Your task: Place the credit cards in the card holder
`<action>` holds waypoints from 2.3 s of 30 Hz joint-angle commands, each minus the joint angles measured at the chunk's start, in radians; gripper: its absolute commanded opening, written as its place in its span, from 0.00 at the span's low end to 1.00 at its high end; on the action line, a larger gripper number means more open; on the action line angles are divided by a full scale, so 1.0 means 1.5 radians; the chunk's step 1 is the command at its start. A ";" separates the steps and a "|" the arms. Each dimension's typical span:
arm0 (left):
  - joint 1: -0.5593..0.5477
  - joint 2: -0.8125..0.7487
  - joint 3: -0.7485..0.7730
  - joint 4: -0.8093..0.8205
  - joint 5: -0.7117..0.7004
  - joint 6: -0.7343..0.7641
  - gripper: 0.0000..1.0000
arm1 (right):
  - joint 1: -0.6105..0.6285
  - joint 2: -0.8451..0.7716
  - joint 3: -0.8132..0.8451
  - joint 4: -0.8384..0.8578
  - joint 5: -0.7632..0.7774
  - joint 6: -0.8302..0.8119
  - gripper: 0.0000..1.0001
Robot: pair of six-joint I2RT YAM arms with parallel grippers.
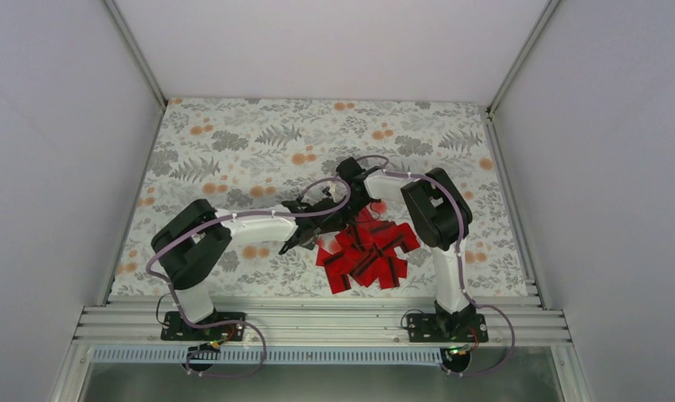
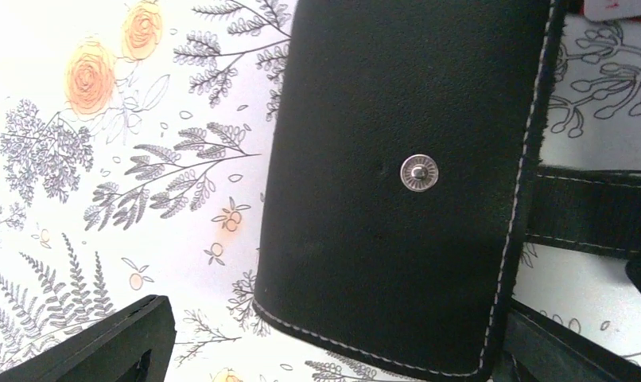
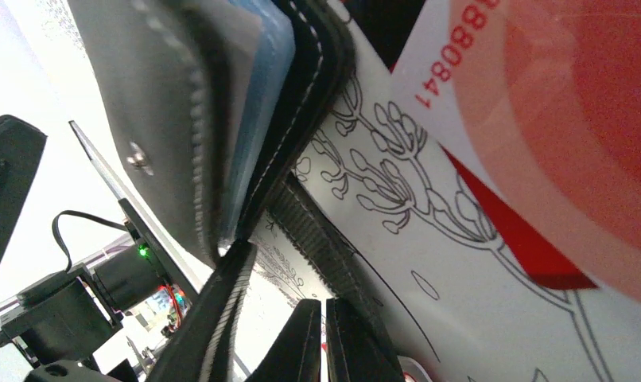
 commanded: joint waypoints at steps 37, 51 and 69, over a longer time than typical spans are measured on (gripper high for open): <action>0.305 -0.063 -0.053 0.144 0.314 0.098 0.13 | -0.002 0.040 0.027 -0.053 0.024 -0.029 0.04; 0.319 -0.160 -0.164 0.162 0.436 -0.031 0.02 | -0.009 0.032 0.145 -0.118 -0.004 -0.041 0.04; 0.320 -0.231 -0.276 0.230 0.530 -0.210 0.03 | 0.055 0.015 0.161 -0.070 -0.088 -0.003 0.04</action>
